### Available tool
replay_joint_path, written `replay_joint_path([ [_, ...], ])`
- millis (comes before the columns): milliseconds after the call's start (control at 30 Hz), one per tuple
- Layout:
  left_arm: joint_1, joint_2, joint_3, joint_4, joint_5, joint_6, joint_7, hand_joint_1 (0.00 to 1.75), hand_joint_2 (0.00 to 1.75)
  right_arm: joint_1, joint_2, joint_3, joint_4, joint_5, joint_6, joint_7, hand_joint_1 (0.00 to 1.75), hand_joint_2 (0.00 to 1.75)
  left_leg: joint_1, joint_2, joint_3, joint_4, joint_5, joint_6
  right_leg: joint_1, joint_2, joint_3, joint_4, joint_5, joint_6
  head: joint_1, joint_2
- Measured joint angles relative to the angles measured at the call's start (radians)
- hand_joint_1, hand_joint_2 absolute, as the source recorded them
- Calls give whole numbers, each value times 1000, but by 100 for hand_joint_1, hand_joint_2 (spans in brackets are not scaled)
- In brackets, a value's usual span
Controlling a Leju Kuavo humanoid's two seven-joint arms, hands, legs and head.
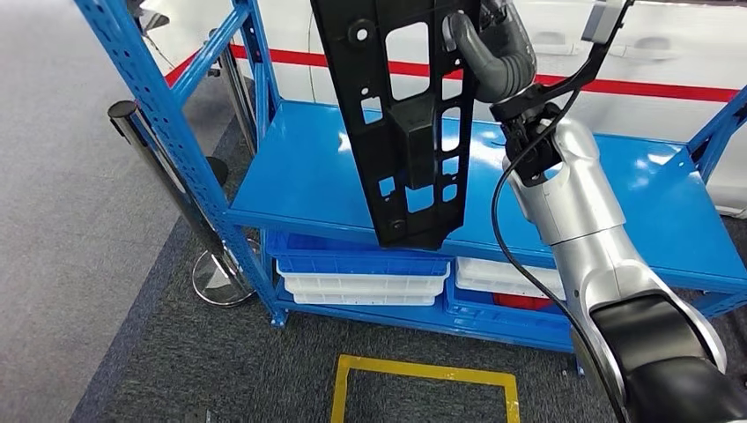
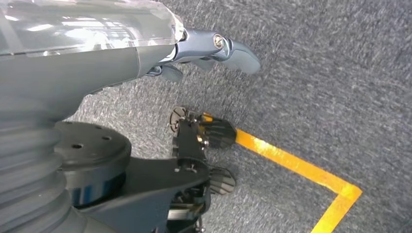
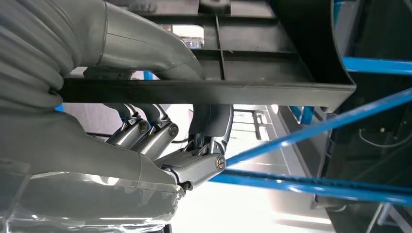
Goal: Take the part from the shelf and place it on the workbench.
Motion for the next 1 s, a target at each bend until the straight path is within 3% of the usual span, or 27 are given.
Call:
replay_joint_path([
  [67, 0, -1, -2, 0, 0, -1, 0, 0, 175, 2, -7, 2, 0, -1, 0, -2, 175, 175, 3, 1, -5, -8, 15, 11, -3, 0, -7, 8, -11, 12, 0, 0],
  [167, -4, -3, -7, 0, -1, -6, 1, 0, 175, 3, -17, 4, 0, -1, 1, -7, 175, 175, 6, 3, -20, -16, 34, 24, -9, 1, -54, 127, -110, 25, 0, 0],
  [233, -5, -3, -8, 0, -2, -8, 1, 0, 175, 4, -20, 4, 0, -2, 0, -9, 175, 175, 5, 3, -26, -16, 39, 25, -10, 1, -75, 187, -147, 28, 0, 0],
  [467, -5, -3, -8, 0, -2, -9, 1, 0, 175, 5, -20, 5, 0, -2, 0, -9, 175, 175, 5, 3, -28, -16, 40, 25, -10, 1, -81, 204, -155, 29, 0, 0],
  [567, -4, -3, -9, 0, -2, -10, 2, 0, 175, 12, -24, 8, 0, -1, 0, -10, 175, 175, 6, 3, -41, -15, 49, 24, -12, 1, -100, 279, -181, 34, 0, 0],
  [633, -3, -3, -10, 1, -1, -12, 2, 0, 175, 16, -26, 9, 0, -1, 0, -10, 175, 175, 6, 3, -53, -13, 57, 22, -14, 0, -75, 262, -164, 36, 0, 0],
  [667, -3, -3, -10, 1, -1, -13, 3, 0, 175, 16, -26, 9, 0, -1, 0, -10, 175, 175, 6, 3, -59, -11, 61, 19, -16, 0, -33, 201, -138, 35, 0, 0],
  [700, -4, -4, -10, 1, 2, -15, 3, 0, 175, 13, -26, 10, 1, -2, 1, -12, 175, 175, 5, 3, -66, -11, 70, 10, -13, 2, 13, 126, -113, 28, 0, 0],
  [767, -2, -4, -10, 1, 8, -17, 2, 0, 175, 4, -26, 15, 4, -4, 9, -18, 175, 175, 6, 1, -100, 54, 22, -14, -11, 0, 67, 4, -65, -5, 0, 0],
  [833, 1, -4, -10, 1, 11, -17, 1, 0, 175, -1, -25, 22, 9, -8, 18, -22, 175, 175, 8, 1, -145, 185, -70, -31, -9, -5, 52, -17, -41, -31, 0, 0],
  [867, 1, -4, -10, 1, 12, -17, 1, 0, 175, -1, -25, 24, 11, -10, 20, -22, 175, 175, 9, 1, -155, 238, -95, -33, -7, -5, 43, -16, -34, -32, 0, 0],
  [900, 1, -4, -10, 1, 14, -17, 1, 0, 175, -1, -25, 27, 12, -11, 21, -22, 175, 175, 9, 1, -151, 261, -99, -34, -5, -5, 34, -14, -28, -31, 0, 0],
  [933, 2, -4, -10, 1, 16, -17, 1, 0, 175, 0, -25, 29, 14, -13, 22, -22, 175, 175, 9, 1, -130, 249, -86, -33, -4, -5, 25, -11, -23, -30, 0, 0],
  [1000, 2, -4, -10, 1, 19, -17, 1, 0, 175, -1, -25, 33, 14, -15, 22, -22, 175, 175, 8, 1, -46, 132, -44, -24, -2, -6, 10, -5, -15, -27, 0, 0],
])
